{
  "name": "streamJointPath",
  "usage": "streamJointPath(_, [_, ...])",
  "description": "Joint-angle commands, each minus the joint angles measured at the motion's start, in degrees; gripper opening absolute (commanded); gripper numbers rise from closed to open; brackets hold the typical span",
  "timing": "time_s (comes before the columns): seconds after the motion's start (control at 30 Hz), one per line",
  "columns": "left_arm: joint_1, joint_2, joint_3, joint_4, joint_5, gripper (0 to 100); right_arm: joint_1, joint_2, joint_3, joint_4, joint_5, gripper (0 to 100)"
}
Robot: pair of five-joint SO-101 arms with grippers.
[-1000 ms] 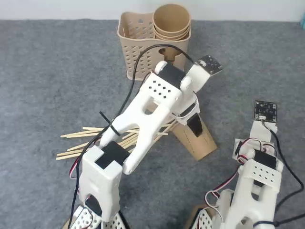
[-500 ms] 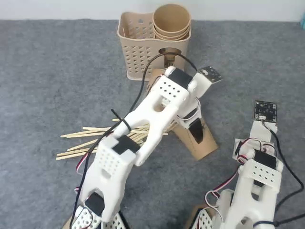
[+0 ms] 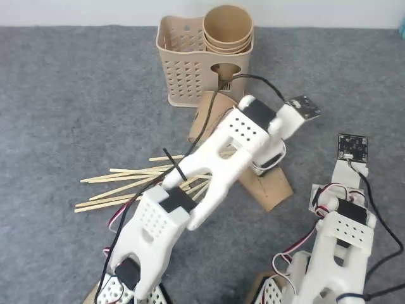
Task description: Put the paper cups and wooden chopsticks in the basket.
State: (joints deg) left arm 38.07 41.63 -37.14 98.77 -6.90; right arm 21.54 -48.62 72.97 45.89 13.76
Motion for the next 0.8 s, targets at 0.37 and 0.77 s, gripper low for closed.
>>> streamJointPath(0.37, [-5.0,-21.1,5.2,1.8,0.7,1,0.4,-1.3,-0.2,-2.3,0.4,9.5])
streamJointPath(0.77, [-4.7,-36.3,8.0,1.8,-1.9,1,0.3,-1.3,-0.1,-2.3,0.4,9.5])
